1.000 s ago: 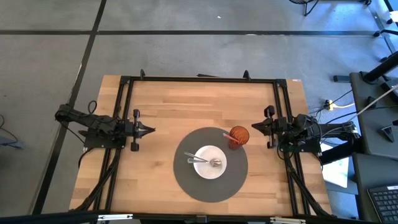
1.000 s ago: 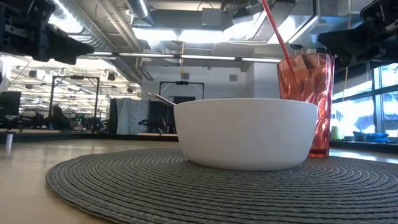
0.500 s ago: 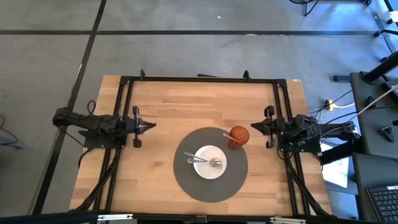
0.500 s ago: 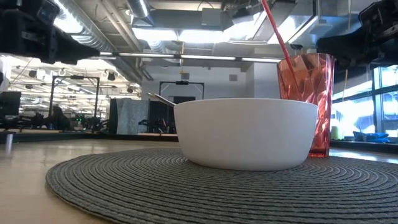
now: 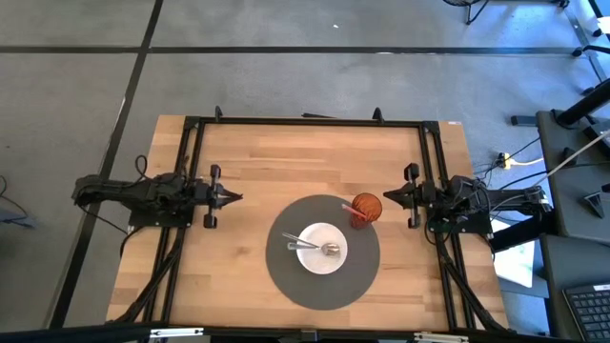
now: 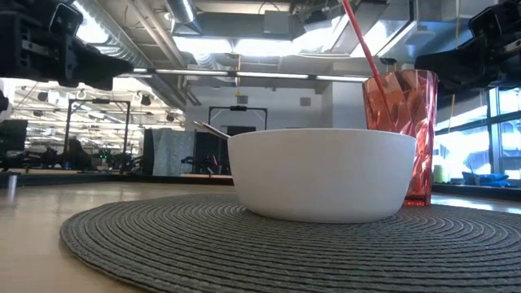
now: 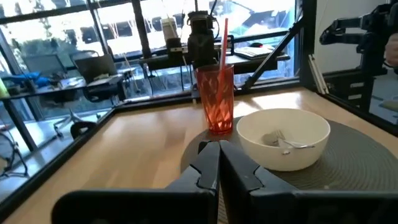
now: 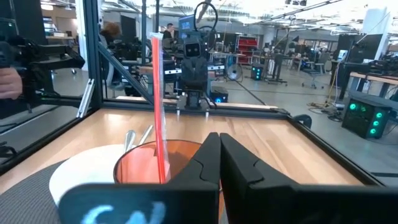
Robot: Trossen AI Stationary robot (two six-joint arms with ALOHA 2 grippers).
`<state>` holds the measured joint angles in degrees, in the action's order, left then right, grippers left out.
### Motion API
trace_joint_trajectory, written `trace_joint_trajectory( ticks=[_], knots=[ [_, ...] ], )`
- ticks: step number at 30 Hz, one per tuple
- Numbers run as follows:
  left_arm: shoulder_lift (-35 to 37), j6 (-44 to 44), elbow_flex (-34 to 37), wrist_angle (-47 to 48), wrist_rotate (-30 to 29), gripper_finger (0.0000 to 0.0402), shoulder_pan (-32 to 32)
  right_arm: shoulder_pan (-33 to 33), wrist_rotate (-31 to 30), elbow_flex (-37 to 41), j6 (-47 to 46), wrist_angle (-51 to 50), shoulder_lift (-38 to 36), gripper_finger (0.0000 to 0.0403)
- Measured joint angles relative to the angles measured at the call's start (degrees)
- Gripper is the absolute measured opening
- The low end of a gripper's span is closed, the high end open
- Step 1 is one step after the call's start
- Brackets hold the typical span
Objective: Pick & Place Utensil
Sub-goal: Return to Home Position
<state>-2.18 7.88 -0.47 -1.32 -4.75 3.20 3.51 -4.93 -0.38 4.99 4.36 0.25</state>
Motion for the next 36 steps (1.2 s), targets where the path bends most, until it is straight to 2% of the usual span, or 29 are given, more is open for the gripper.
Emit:
trace_joint_trajectory(
  ticks=[5,17,36],
  knots=[
    [-0.9,-0.1,0.0,0.0,-0.1,0.0001,-0.9,0.0,0.0,0.0,-0.8,0.6,0.0,0.0002],
    [-0.9,-1.6,0.0,-0.1,-0.2,0.0006,-1.1,0.0,-0.5,0.0,-1.7,2.9,0.0,0.0041],
    [-0.9,-1.7,0.0,-0.1,-0.3,0.0005,-1.1,0.0,-0.5,0.0,-1.8,2.9,0.0,0.0044]
  ],
)
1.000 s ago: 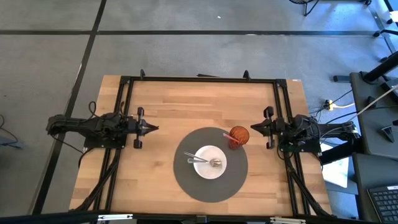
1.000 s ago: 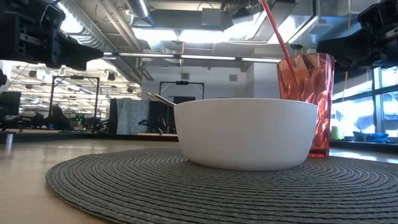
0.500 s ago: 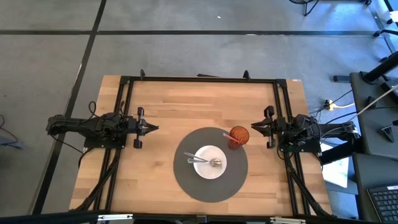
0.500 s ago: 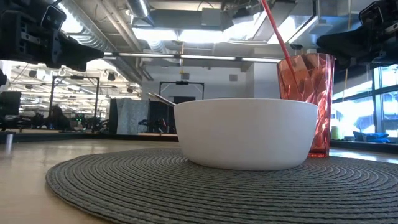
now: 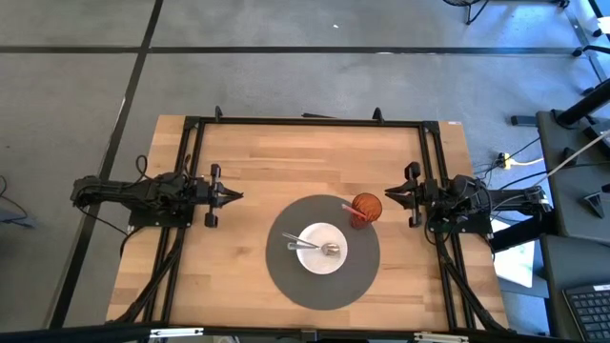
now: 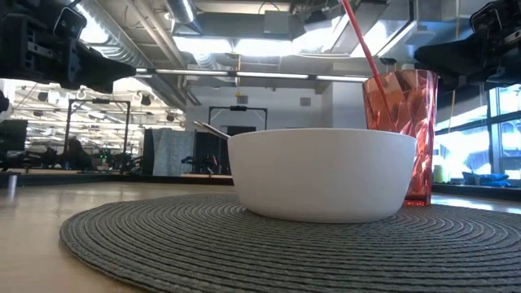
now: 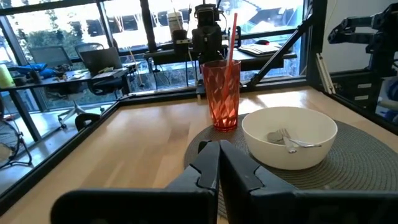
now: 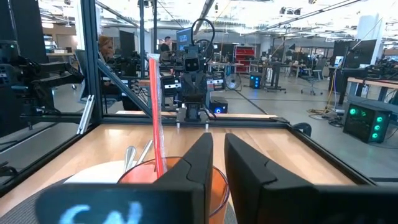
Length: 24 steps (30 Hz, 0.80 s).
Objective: Pick & Place Utensil
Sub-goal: Return to Home Position
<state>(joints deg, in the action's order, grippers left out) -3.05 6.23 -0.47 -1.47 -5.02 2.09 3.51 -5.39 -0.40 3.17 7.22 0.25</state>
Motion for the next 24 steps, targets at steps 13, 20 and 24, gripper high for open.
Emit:
trace_joint_trajectory(
  ticks=[13,20,24],
  knots=[
    [0.0,0.0,0.0,0.0,-0.3,0.0005,0.0,0.0,0.0,0.0,0.1,-1.9,0.2,0.0044],
    [0.0,0.0,0.0,-0.1,-0.3,0.0004,0.0,0.0,0.0,0.0,0.0,-2.4,0.3,0.0044],
    [0.0,0.0,0.0,-0.1,-0.3,0.0002,0.0,0.0,0.0,0.0,0.1,-2.4,0.3,0.0044]
  ],
)
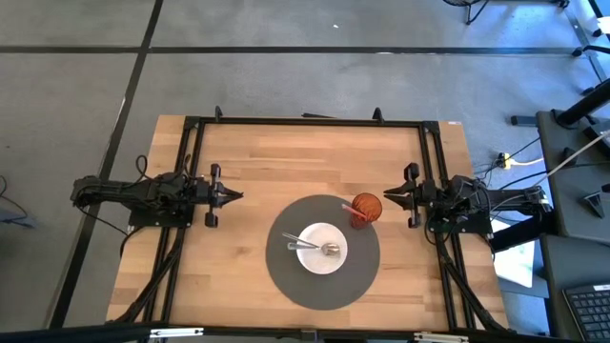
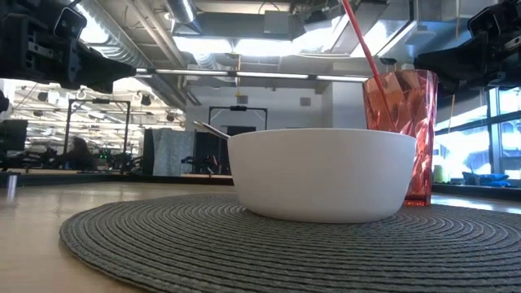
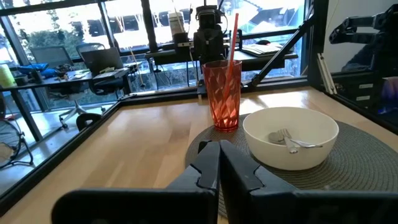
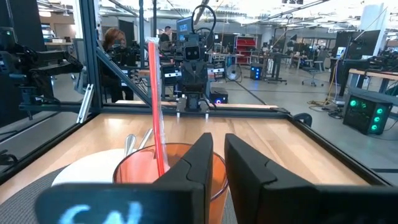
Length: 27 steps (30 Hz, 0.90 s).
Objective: Pick & Place Utensil
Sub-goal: Return to Home Position
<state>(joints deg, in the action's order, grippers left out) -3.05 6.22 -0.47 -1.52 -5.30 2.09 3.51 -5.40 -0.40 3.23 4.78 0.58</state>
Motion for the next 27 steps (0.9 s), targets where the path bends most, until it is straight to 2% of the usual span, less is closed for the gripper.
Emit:
trace_joint_trajectory(
  ticks=[27],
  knots=[
    [0.0,0.0,0.0,0.0,0.0,0.0006,0.0,0.0,0.0,0.0,0.0,-0.4,0.1,0.0044]
  ],
)
